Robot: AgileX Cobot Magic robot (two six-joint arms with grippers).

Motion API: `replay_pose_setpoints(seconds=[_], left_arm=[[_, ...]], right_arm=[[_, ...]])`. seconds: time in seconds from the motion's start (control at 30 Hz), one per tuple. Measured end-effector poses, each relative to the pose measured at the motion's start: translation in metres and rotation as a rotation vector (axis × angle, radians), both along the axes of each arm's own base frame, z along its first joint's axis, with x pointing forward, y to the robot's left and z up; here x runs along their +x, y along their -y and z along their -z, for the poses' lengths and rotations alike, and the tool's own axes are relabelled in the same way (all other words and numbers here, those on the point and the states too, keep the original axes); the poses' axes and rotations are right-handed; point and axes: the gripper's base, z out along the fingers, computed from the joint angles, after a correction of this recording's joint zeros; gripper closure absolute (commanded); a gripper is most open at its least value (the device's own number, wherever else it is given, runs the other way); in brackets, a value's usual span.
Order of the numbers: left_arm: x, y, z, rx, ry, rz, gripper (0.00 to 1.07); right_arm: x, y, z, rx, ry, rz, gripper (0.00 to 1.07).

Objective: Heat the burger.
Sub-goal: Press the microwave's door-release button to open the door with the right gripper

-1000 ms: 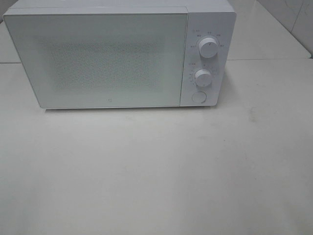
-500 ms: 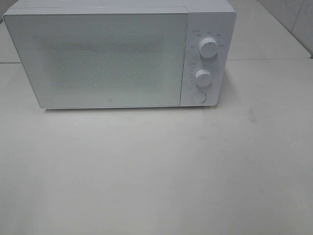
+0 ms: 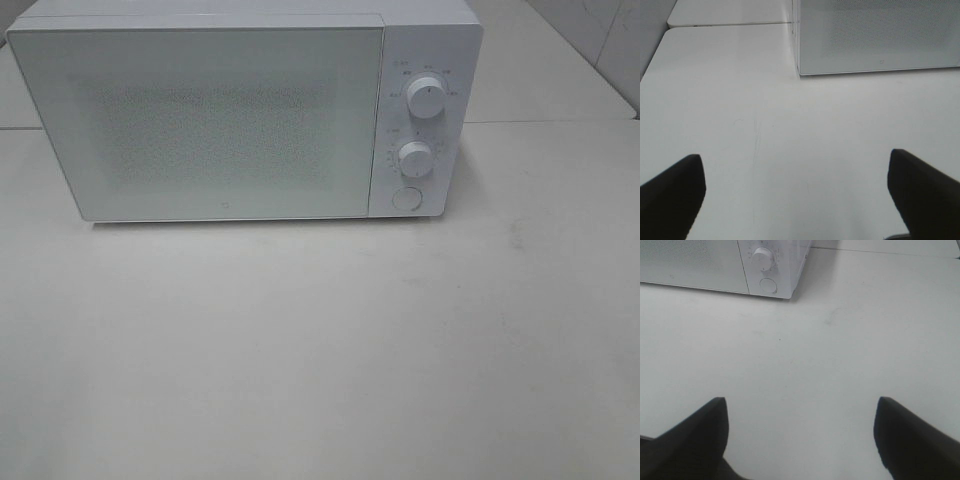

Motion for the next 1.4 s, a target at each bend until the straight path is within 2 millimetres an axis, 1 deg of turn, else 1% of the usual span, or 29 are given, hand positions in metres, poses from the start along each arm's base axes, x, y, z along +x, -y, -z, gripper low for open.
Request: replay_pose_setpoints(seconds=[0.47, 0.53, 0.63, 0.7, 0.73, 0.77, 0.8, 0.83, 0.87, 0.9, 0.93, 0.97, 1.0, 1.03, 1.07, 1.1, 1.13, 1.17, 1.2, 1.23, 1.27, 1.3, 1.33, 1.37, 1.4], left_arm=[[0.000, 0.000, 0.000, 0.000, 0.000, 0.000, 0.16], [0.000, 0.000, 0.000, 0.000, 0.000, 0.000, 0.16], [0.000, 0.000, 0.000, 0.000, 0.000, 0.000, 0.16], [0.000, 0.000, 0.000, 0.000, 0.000, 0.000, 0.16], [0.000, 0.000, 0.000, 0.000, 0.000, 0.000, 0.16], [0.000, 0.000, 0.000, 0.000, 0.000, 0.000, 0.16], [0.000, 0.000, 0.000, 0.000, 0.000, 0.000, 0.16], [0.000, 0.000, 0.000, 0.000, 0.000, 0.000, 0.16], [0.000, 0.000, 0.000, 0.000, 0.000, 0.000, 0.16], [0.000, 0.000, 0.000, 0.000, 0.000, 0.000, 0.16], [0.000, 0.000, 0.000, 0.000, 0.000, 0.000, 0.16], [0.000, 0.000, 0.000, 0.000, 0.000, 0.000, 0.16], [0.000, 0.000, 0.000, 0.000, 0.000, 0.000, 0.16], [0.000, 0.000, 0.000, 0.000, 0.000, 0.000, 0.16], [0.000, 0.000, 0.000, 0.000, 0.000, 0.000, 0.16], [0.000, 0.000, 0.000, 0.000, 0.000, 0.000, 0.16], [0.000, 0.000, 0.000, 0.000, 0.000, 0.000, 0.16], [0.000, 0.000, 0.000, 0.000, 0.000, 0.000, 0.16], [0.000, 0.000, 0.000, 0.000, 0.000, 0.000, 0.16], [0.000, 0.000, 0.000, 0.000, 0.000, 0.000, 0.16], [0.000, 0.000, 0.000, 0.000, 0.000, 0.000, 0.16], [0.000, 0.000, 0.000, 0.000, 0.000, 0.000, 0.16], [0.000, 0.000, 0.000, 0.000, 0.000, 0.000, 0.16], [0.000, 0.000, 0.000, 0.000, 0.000, 0.000, 0.16], [0.000, 0.000, 0.000, 0.000, 0.000, 0.000, 0.16]], right_arm=[[0.000, 0.000, 0.000, 0.000, -0.001, 0.000, 0.31], [-0.001, 0.000, -0.006, 0.000, -0.001, 0.000, 0.31], [0.000, 0.000, -0.009, 0.000, -0.002, 0.000, 0.31], [0.012, -0.002, -0.015, -0.003, -0.021, 0.001, 0.31], [0.012, -0.002, -0.015, -0.003, -0.021, 0.001, 0.31], [0.016, -0.002, -0.016, -0.003, -0.021, 0.001, 0.31], [0.025, -0.004, -0.019, -0.003, -0.026, 0.002, 0.31], [0.025, -0.004, -0.019, -0.003, -0.026, 0.002, 0.31], [0.034, -0.005, -0.021, -0.004, -0.038, 0.003, 0.31], [0.038, -0.006, -0.022, -0.004, -0.038, 0.004, 0.31], [0.038, -0.006, -0.022, -0.004, -0.038, 0.004, 0.31], [0.047, -0.007, -0.023, -0.005, -0.049, 0.005, 0.31], [0.047, -0.007, -0.023, -0.005, -0.049, 0.005, 0.31], [0.051, -0.008, -0.023, -0.006, -0.053, 0.005, 0.31], [0.061, -0.010, -0.024, -0.007, -0.065, 0.006, 0.31], [0.061, -0.010, -0.024, -0.007, -0.065, 0.006, 0.31], [0.066, -0.010, -0.024, -0.007, -0.066, 0.007, 0.31], [0.075, -0.012, -0.025, -0.007, -0.068, 0.008, 0.31], [0.075, -0.012, -0.025, -0.007, -0.068, 0.008, 0.31], [0.084, -0.013, -0.025, -0.007, -0.066, 0.010, 0.31], [0.089, -0.014, -0.025, -0.006, -0.065, 0.010, 0.31], [0.089, -0.014, -0.025, -0.006, -0.065, 0.010, 0.31], [0.099, -0.015, -0.024, -0.007, -0.072, 0.011, 0.31], [0.104, -0.016, -0.023, -0.007, -0.074, 0.012, 0.31], [0.104, -0.016, -0.023, -0.007, -0.074, 0.012, 0.31]])
